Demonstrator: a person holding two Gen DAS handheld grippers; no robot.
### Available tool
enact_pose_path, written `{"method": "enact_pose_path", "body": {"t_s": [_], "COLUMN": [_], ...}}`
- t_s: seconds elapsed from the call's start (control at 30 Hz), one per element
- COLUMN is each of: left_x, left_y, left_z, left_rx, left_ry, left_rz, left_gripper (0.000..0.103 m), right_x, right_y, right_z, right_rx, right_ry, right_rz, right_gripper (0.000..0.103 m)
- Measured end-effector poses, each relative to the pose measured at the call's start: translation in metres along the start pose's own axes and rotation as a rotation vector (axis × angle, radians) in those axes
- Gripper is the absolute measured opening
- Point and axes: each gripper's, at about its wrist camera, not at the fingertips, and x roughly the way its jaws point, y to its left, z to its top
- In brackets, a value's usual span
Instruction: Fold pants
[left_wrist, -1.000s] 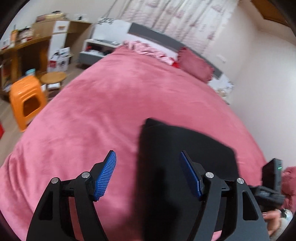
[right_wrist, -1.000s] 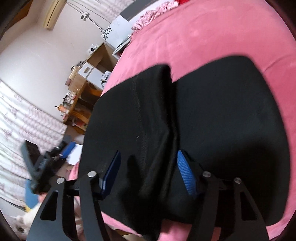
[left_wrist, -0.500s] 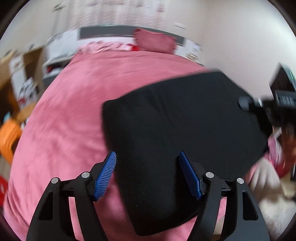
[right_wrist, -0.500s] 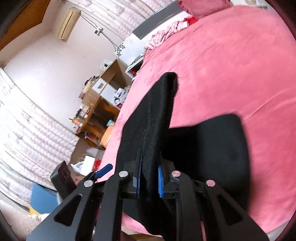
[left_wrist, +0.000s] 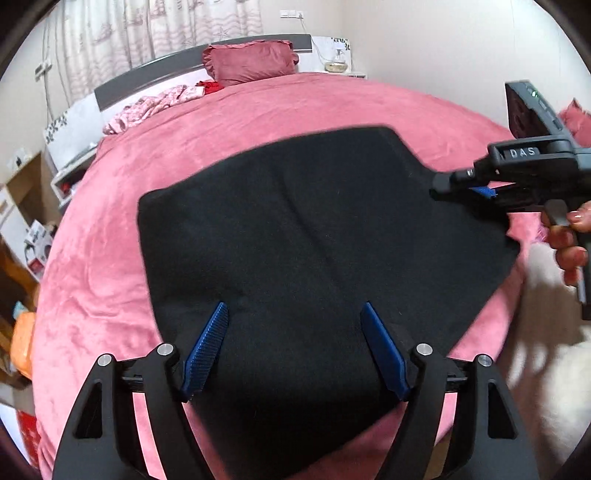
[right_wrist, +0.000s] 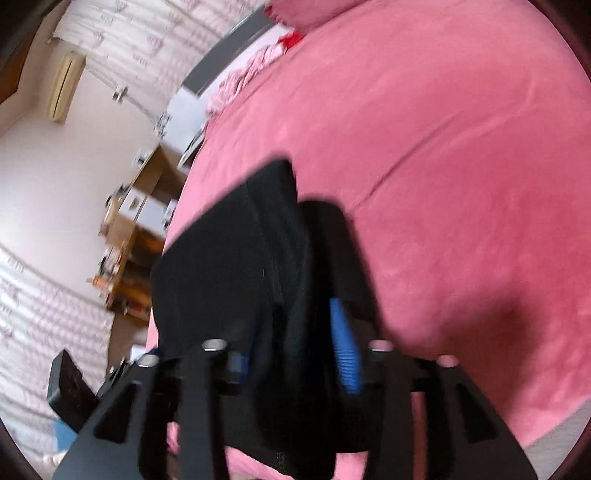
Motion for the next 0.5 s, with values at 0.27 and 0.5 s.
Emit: {"method": "enact_pose_path", "body": {"t_s": [0.27, 0.5], "left_x": [-0.010, 0.048], "left_y": [0.051, 0.057], "left_z": [0.049, 0.087], "left_rx": [-0.229, -0.216], "left_ry": [-0.086, -0.005], "left_rz": [0.000, 0.065], "left_gripper": [0.091, 0.091], "right_x": [-0.003, 0.074], "right_y": [0.080, 0.116], "right_z": [0.022, 0.007], "right_rx": [-0.286, -0.459], "right_ry": [-0.066, -0.007], "right_rz": [-0.049, -0.095], "right_gripper": [0.048, 0.048]}}
